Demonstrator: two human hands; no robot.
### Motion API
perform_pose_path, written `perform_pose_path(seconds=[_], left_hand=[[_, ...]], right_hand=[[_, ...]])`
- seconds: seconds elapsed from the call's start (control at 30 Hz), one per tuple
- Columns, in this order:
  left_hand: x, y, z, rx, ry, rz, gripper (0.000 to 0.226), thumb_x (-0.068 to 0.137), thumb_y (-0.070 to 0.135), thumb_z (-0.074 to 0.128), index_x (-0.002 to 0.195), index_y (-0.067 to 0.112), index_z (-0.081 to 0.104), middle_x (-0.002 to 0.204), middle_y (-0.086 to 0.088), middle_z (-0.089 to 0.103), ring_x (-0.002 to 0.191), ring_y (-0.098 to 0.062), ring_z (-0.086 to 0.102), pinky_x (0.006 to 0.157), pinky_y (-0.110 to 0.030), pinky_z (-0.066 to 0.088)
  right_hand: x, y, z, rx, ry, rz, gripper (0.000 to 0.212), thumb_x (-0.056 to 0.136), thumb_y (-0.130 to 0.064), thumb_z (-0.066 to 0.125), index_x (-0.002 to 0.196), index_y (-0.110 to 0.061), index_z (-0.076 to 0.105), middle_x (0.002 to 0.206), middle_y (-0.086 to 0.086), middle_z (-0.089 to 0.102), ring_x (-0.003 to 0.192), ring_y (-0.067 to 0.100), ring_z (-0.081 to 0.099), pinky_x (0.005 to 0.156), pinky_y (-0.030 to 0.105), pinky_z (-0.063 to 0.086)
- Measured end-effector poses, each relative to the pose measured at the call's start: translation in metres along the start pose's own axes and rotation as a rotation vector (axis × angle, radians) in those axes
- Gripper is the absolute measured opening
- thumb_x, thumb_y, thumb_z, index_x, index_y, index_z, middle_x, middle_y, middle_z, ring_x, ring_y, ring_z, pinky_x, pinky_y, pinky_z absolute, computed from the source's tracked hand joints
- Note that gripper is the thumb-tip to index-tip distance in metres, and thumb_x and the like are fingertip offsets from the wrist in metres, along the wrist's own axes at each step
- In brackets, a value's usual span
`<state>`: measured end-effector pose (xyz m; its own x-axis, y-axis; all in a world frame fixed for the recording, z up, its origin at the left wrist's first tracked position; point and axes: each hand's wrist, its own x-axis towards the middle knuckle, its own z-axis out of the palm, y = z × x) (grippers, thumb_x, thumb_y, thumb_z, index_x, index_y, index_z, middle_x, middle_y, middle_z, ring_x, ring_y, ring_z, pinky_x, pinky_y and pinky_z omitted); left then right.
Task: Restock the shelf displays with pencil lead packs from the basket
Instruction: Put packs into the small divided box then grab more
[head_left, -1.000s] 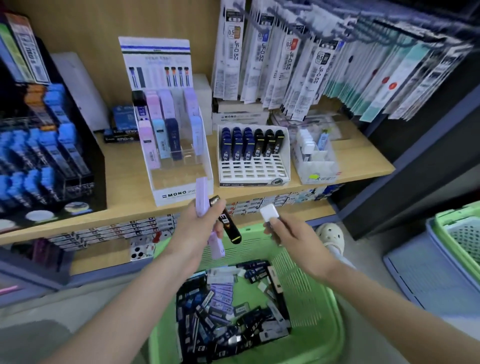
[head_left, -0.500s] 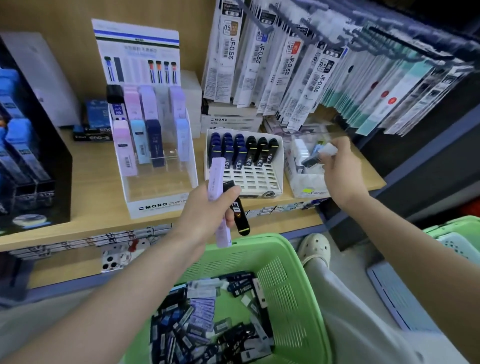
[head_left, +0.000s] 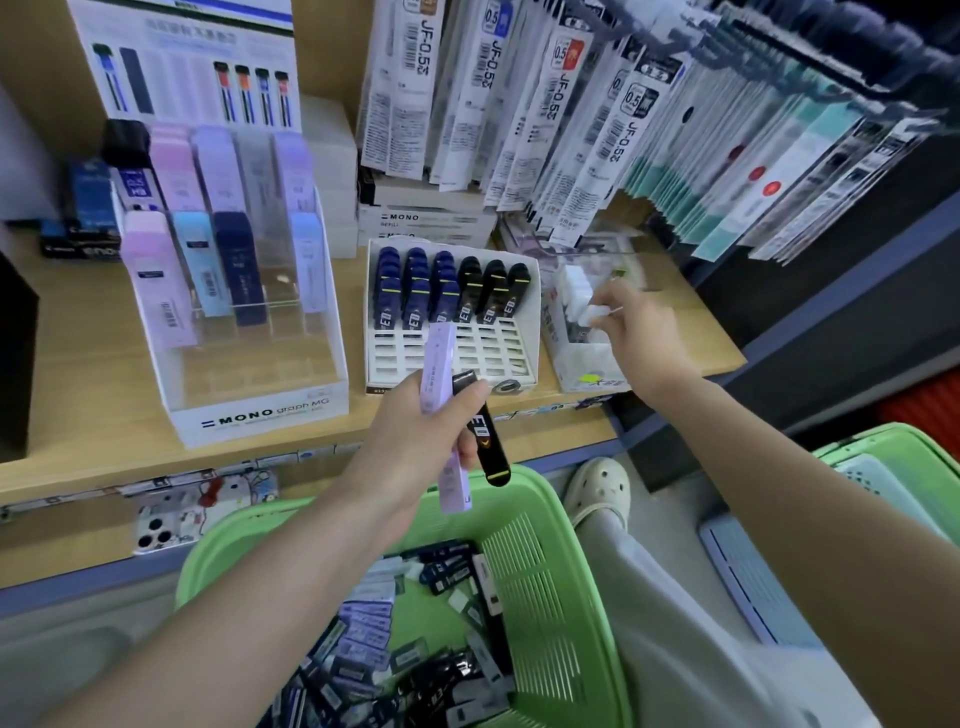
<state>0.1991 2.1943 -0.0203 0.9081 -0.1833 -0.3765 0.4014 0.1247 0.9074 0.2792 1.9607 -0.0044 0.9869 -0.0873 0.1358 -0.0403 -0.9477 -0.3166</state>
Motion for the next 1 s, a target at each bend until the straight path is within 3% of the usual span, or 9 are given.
perform_pose_path(seconds=[0.17,0.3,0.5,0.6,0.73,0.87,0.93,1.0], left_hand=[[0.004,-0.001,-0.001,-0.003,0.016,-0.004,0.017,0.091,0.029,0.058,0.098,0.015,0.054,0.045,0.008,0.050,0.048,-0.011,0.050,0.066,-0.030,0.046],[0.006,0.000,-0.004,-0.012,0.033,-0.007,0.015,0.092,0.030,0.058,0.091,0.016,0.053,0.051,0.004,0.051,0.048,-0.012,0.049,0.068,-0.031,0.045],[0.007,0.006,-0.002,-0.054,0.051,-0.003,0.010,0.092,0.029,0.057,0.091,0.019,0.055,0.062,0.002,0.048,0.046,-0.008,0.049,0.065,-0.026,0.045],[0.006,0.006,-0.003,-0.063,0.060,0.004,0.011,0.093,0.029,0.057,0.092,0.018,0.054,0.064,0.000,0.046,0.046,-0.008,0.048,0.061,-0.025,0.046],[0.006,0.008,-0.005,-0.096,0.099,0.026,0.008,0.092,0.027,0.058,0.092,0.019,0.055,0.064,0.003,0.050,0.055,-0.012,0.050,0.067,-0.030,0.048],[0.005,0.009,-0.006,-0.121,0.122,0.037,0.015,0.092,0.028,0.058,0.092,0.013,0.056,0.053,0.005,0.053,0.049,-0.009,0.050,0.065,-0.029,0.046],[0.003,0.009,-0.008,-0.120,0.133,0.030,0.017,0.093,0.028,0.057,0.097,0.012,0.055,0.053,0.005,0.053,0.045,-0.007,0.049,0.063,-0.027,0.045],[0.003,0.009,-0.010,-0.120,0.142,0.020,0.014,0.095,0.024,0.056,0.098,0.011,0.054,0.058,0.004,0.054,0.043,-0.005,0.049,0.063,-0.028,0.045]], right_hand=[[0.000,0.001,0.006,0.018,0.071,-0.061,0.015,0.092,-0.008,0.055,0.105,-0.006,0.062,0.114,0.010,0.053,0.093,0.023,0.058,0.084,0.036,0.047],[0.003,0.000,0.008,-0.006,0.128,-0.080,0.012,0.091,-0.010,0.058,0.102,-0.007,0.061,0.111,0.008,0.056,0.090,0.025,0.059,0.081,0.042,0.049],[-0.003,-0.006,0.007,-0.139,0.165,-0.072,0.022,0.094,-0.012,0.054,0.115,-0.008,0.056,0.120,0.009,0.051,0.104,0.025,0.054,0.081,0.032,0.042],[-0.018,-0.028,0.006,-0.007,0.194,-0.110,0.019,0.096,-0.014,0.047,0.113,-0.011,0.056,0.112,0.002,0.051,0.097,0.019,0.053,0.082,0.029,0.042],[-0.060,-0.068,0.004,0.333,-0.049,-0.173,0.017,0.098,-0.021,0.046,0.105,-0.013,0.059,0.095,-0.001,0.059,0.083,0.012,0.054,0.074,0.022,0.044],[-0.089,-0.093,0.010,0.595,-0.422,0.011,0.011,0.095,-0.025,0.053,0.104,-0.018,0.054,0.089,0.000,0.063,0.073,0.014,0.063,0.074,0.031,0.054],[-0.096,-0.099,0.014,0.730,-0.493,0.084,0.009,0.093,-0.015,0.057,0.101,-0.014,0.053,0.081,0.002,0.064,0.065,0.011,0.064,0.067,0.025,0.056],[-0.097,-0.100,0.015,0.837,-0.448,0.126,0.007,0.090,-0.006,0.058,0.095,-0.011,0.056,0.076,0.003,0.064,0.060,0.007,0.063,0.064,0.020,0.055]])
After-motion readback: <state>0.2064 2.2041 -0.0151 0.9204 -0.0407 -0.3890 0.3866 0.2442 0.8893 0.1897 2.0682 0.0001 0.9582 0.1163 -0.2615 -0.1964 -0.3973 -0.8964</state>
